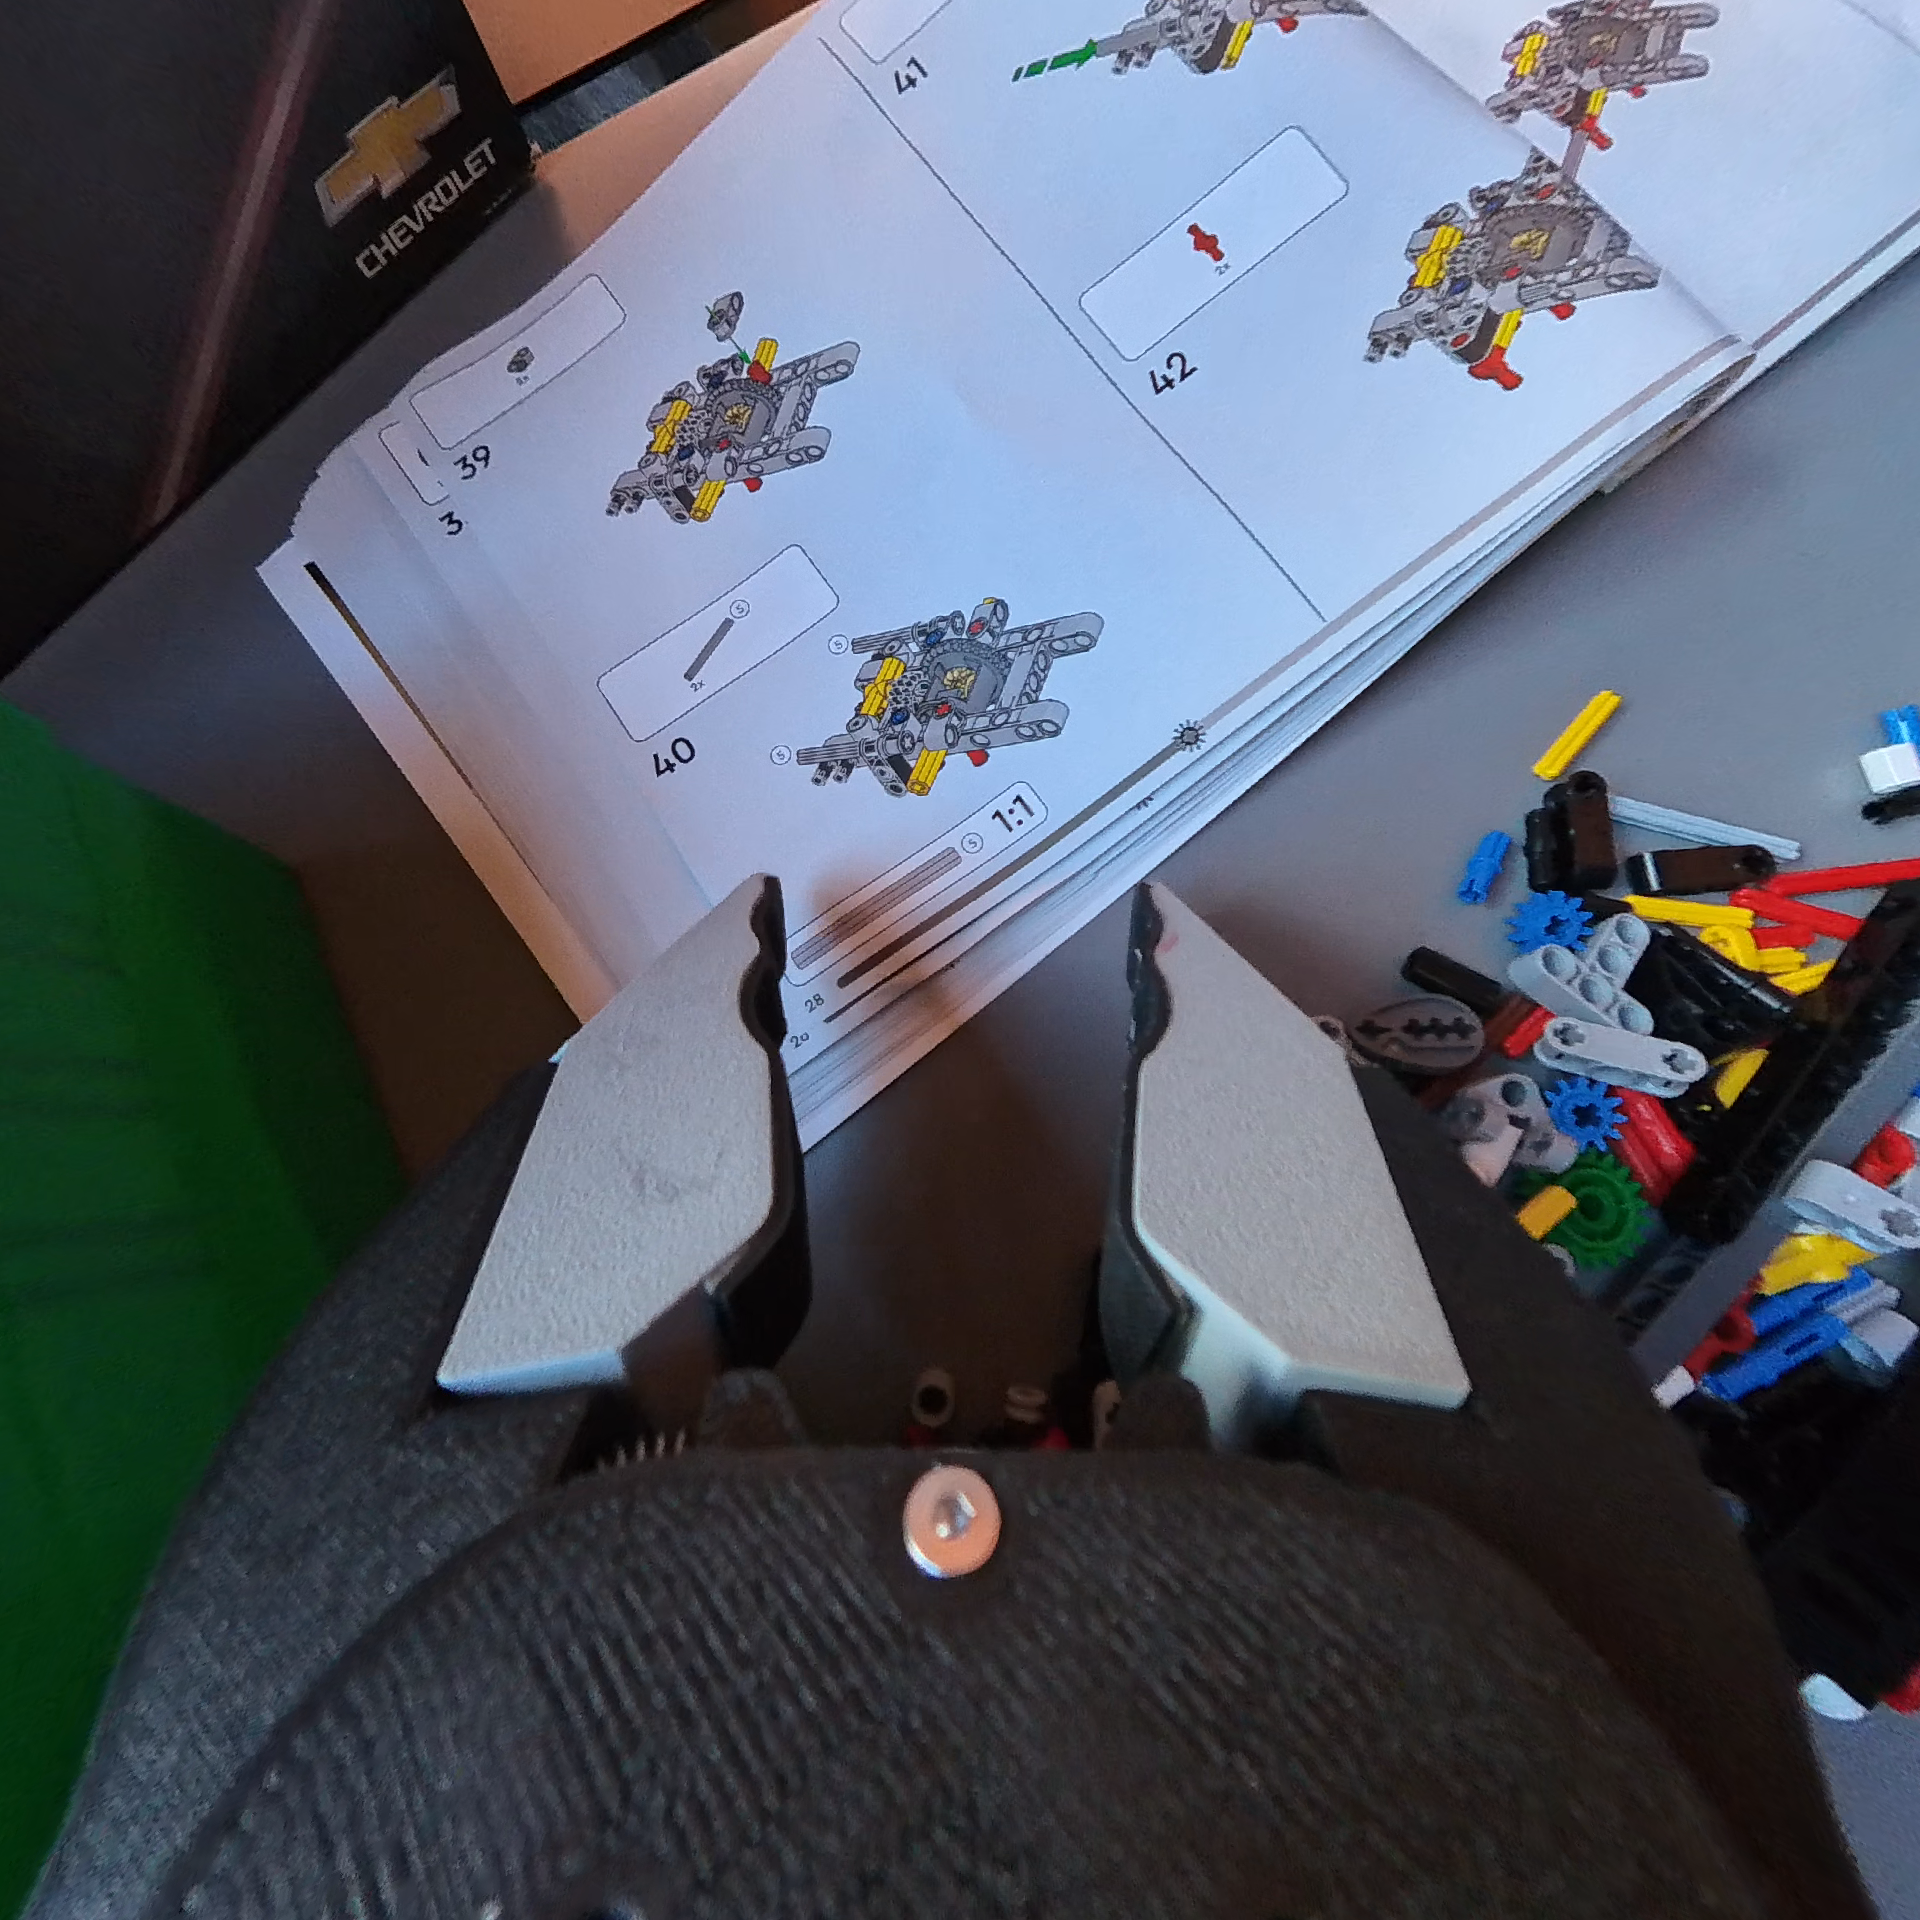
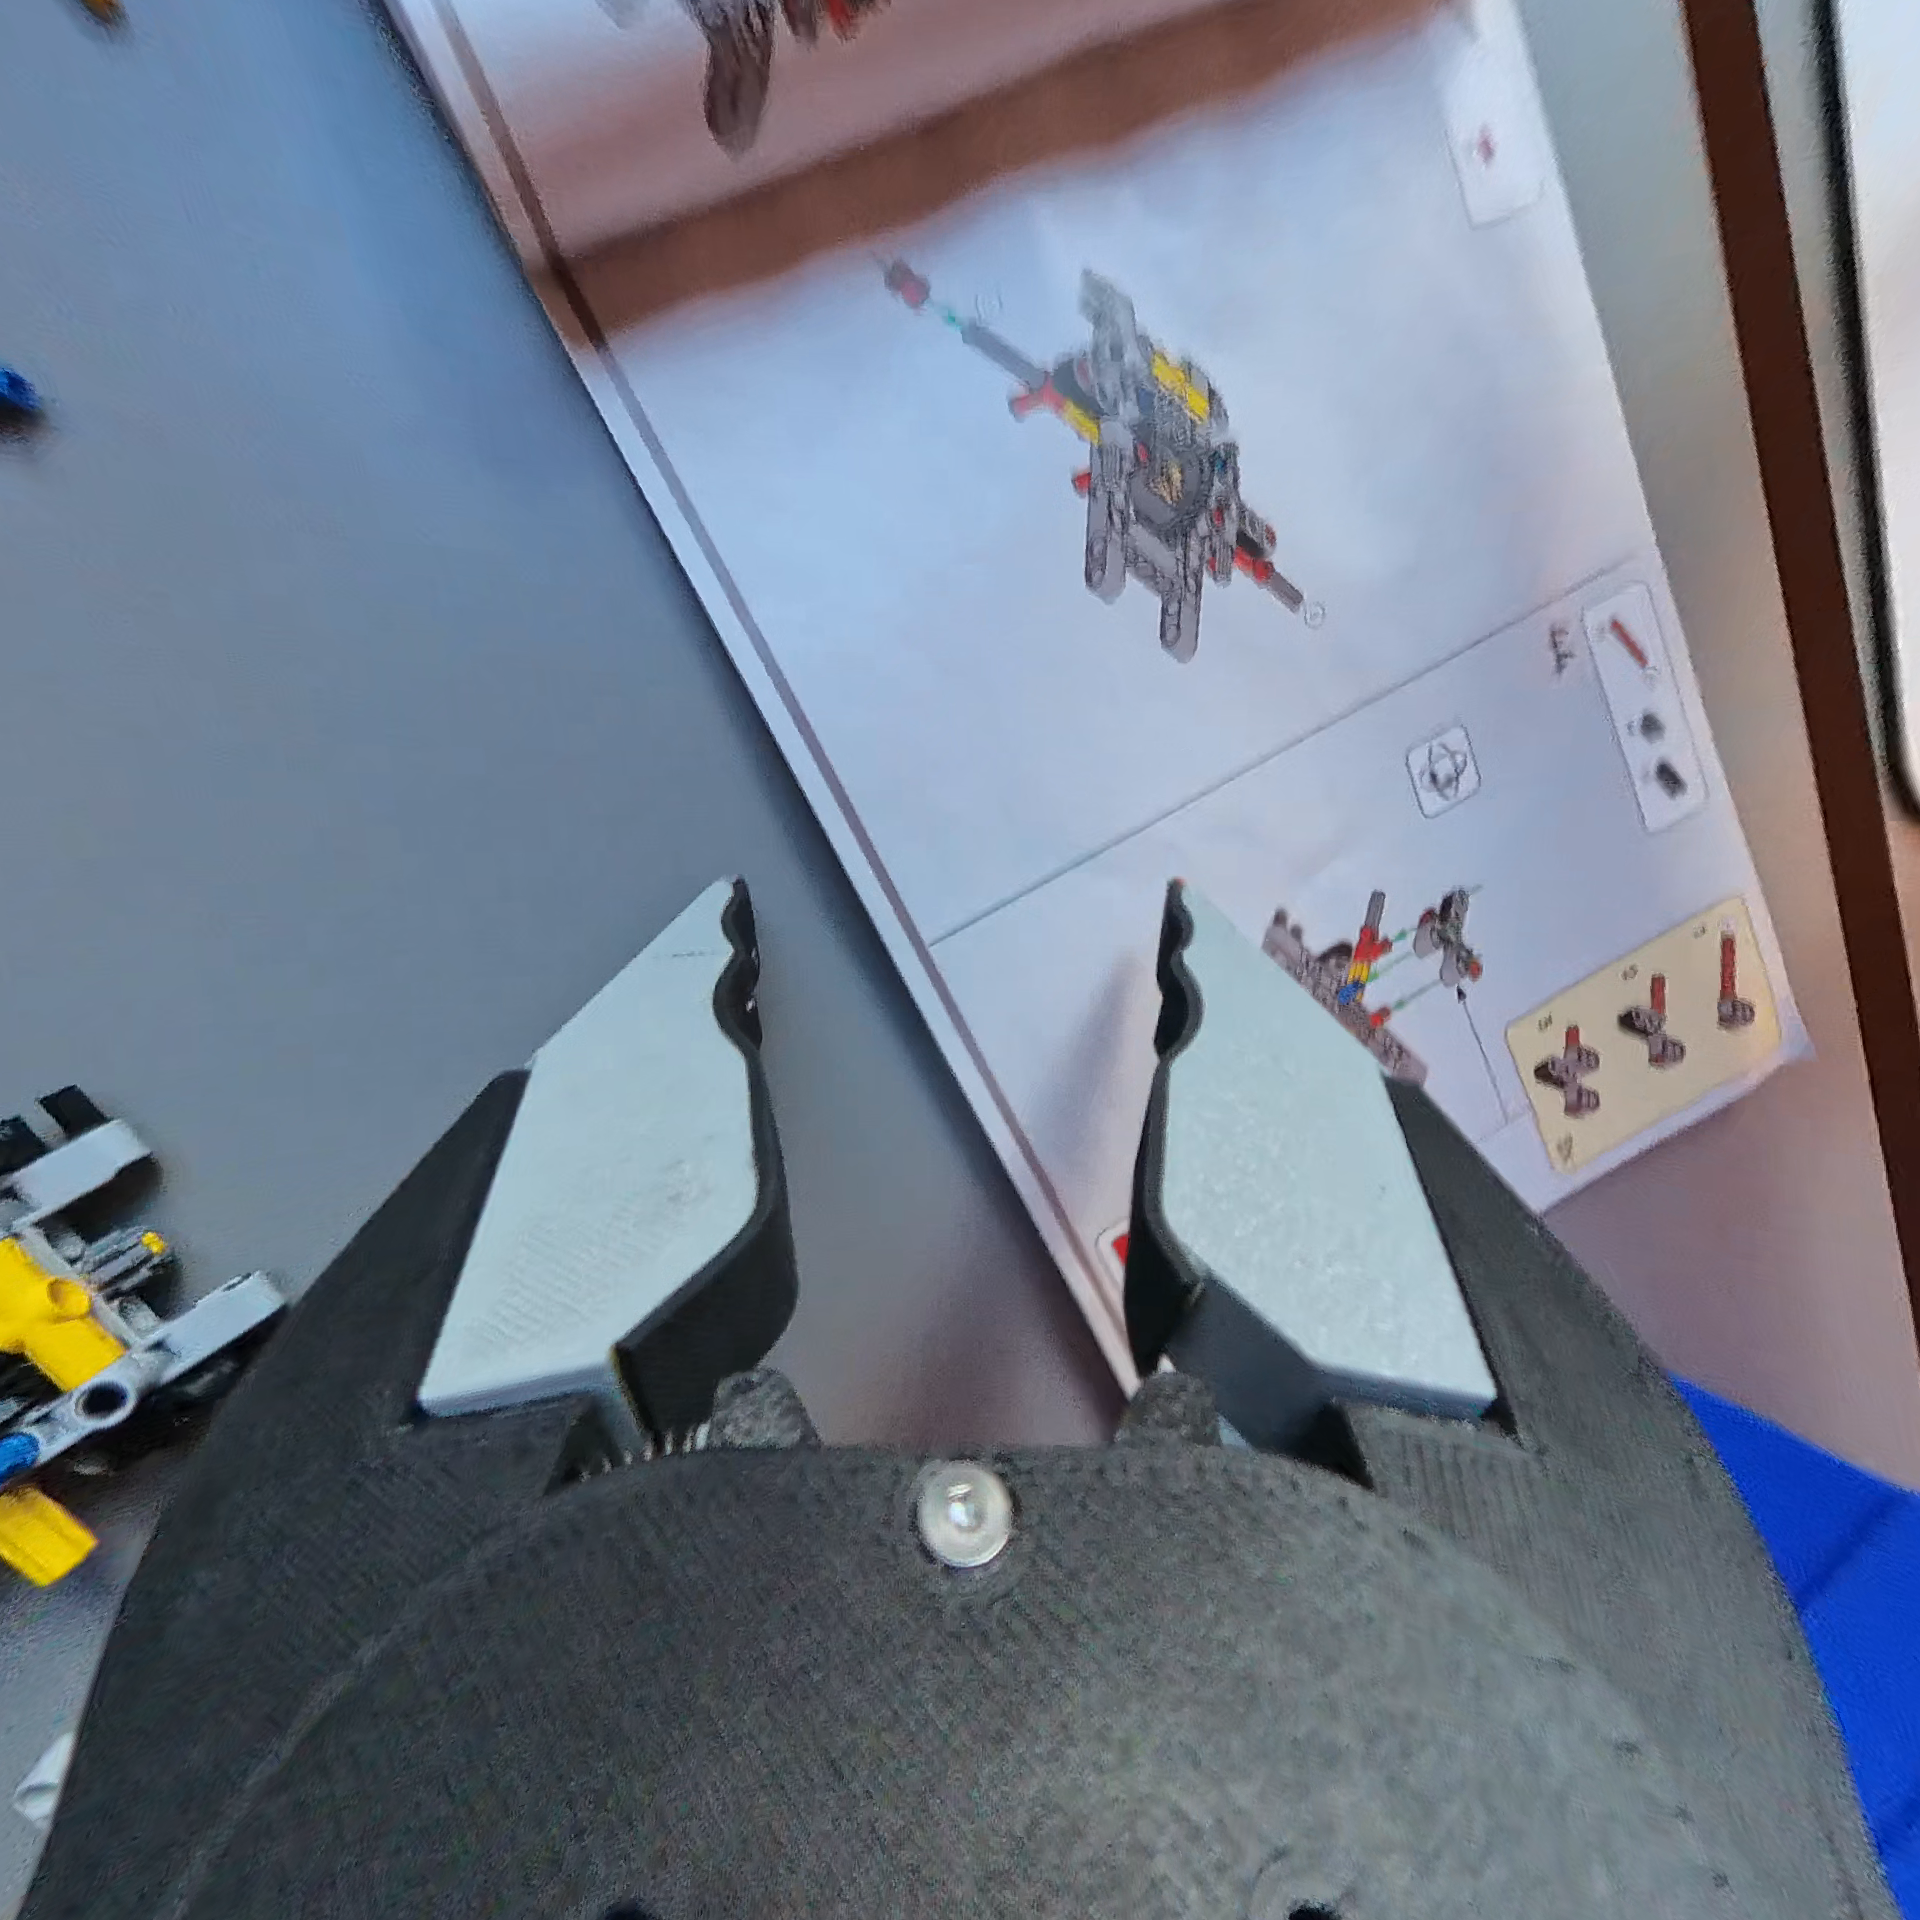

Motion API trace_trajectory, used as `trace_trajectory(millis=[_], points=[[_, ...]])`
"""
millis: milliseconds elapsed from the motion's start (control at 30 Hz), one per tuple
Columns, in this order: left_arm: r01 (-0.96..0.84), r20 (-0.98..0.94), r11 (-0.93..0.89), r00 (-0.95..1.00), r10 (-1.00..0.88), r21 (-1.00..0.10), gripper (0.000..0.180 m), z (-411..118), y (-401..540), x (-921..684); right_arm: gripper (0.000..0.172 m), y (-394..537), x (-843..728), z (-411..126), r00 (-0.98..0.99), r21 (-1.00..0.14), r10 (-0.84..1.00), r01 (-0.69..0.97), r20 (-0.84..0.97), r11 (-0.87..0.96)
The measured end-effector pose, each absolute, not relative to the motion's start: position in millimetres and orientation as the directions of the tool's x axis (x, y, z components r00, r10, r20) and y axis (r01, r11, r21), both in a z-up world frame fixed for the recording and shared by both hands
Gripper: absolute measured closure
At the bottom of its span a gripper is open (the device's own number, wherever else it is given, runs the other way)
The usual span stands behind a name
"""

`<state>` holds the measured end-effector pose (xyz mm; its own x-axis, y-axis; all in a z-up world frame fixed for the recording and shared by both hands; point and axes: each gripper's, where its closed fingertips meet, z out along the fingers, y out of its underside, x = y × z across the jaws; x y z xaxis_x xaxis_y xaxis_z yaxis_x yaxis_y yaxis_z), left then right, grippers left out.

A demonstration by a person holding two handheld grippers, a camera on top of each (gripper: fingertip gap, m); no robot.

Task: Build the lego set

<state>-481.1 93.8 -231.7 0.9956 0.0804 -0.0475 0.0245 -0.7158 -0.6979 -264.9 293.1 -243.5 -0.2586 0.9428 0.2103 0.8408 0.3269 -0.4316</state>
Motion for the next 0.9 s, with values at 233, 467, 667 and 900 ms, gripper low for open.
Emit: trace_trajectory(millis=[233, 467, 667, 900], points=[[0.032, -0.042, -0.727, 0.996, 0.083, -0.686, 0.116, -237, 93, -484, 0.104, 295, -274, -250, -0.369, -0.374, 0.925, 0.849, 0.09, 0.374], [0.032, -0.047, -0.731, 0.995, 0.088, -0.682, 0.116, -238, 92, -486, 0.126, 297, -277, -251, -0.447, -0.288, 0.892, 0.847, 0.072, 0.447], [0.039, -0.037, -0.736, 0.996, 0.087, -0.675, 0.116, -241, 92, -486, 0.172, 278, -267, -249, -0.565, -0.224, 0.813, 0.782, 0.142, 0.582], [0.027, -0.049, -0.729, 0.995, 0.083, -0.684, 0.116, -235, 91, -486, 0.172, 278, -243, -250, -0.537, -0.197, 0.839, 0.816, 0.088, 0.543]])
